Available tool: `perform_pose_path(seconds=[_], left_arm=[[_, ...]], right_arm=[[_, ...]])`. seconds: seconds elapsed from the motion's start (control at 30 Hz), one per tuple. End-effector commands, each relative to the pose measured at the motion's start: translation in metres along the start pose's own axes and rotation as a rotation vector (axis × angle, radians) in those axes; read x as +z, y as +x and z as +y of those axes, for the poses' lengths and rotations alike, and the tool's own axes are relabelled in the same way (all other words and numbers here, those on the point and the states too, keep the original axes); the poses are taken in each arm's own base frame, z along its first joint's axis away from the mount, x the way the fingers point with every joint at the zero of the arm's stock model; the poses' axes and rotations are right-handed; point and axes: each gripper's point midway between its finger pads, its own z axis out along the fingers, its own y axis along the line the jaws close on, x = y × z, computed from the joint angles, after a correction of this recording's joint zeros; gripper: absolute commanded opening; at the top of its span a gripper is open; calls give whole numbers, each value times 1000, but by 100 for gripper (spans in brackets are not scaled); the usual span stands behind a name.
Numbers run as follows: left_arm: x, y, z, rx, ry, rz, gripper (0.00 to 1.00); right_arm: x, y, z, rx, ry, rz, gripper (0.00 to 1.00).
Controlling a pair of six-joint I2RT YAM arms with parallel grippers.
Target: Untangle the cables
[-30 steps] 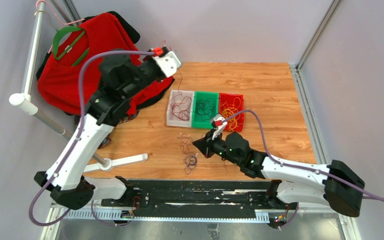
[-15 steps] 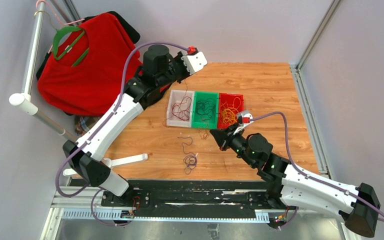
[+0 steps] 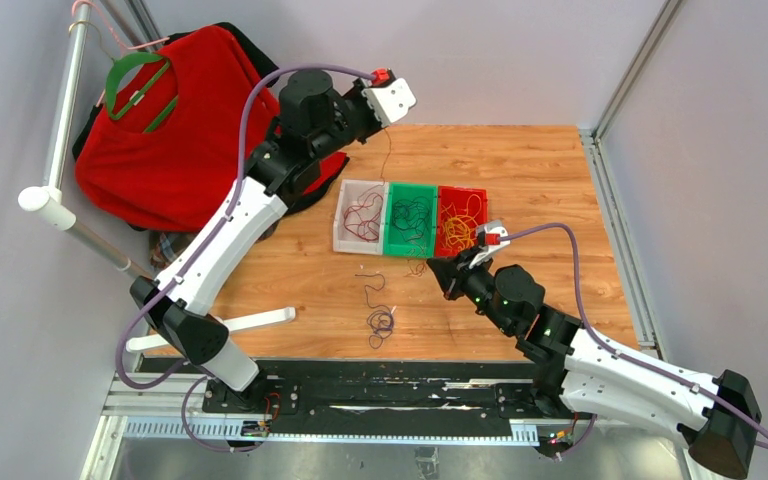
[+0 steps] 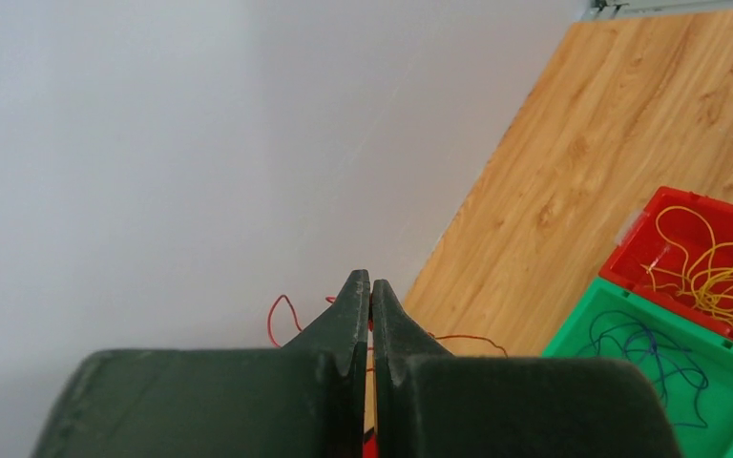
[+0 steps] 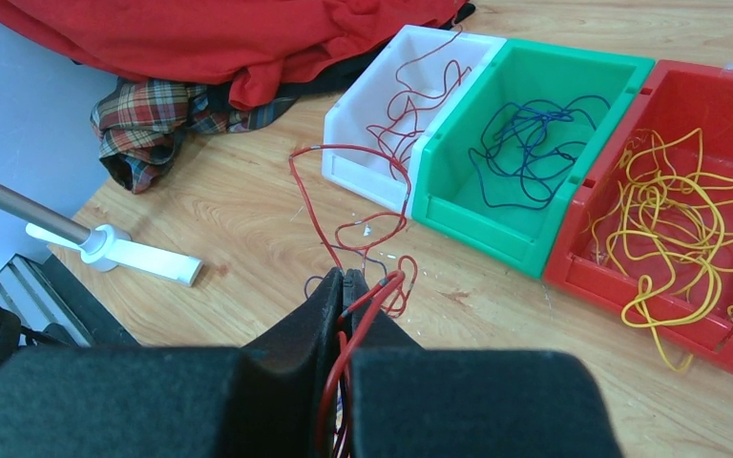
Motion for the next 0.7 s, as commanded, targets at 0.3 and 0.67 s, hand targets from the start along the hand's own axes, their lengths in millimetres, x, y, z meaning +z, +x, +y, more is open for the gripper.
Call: perform_pose_path(seconds=[0.3,0.67], left_arm=[[7,109,-76,22,141,212,1],[-14,200,-124,-8,229,434,0]], right_arm=[[-8,-5,-19,-14,67,-30,1],[-12,-8,-25,-29,97,-30,0]])
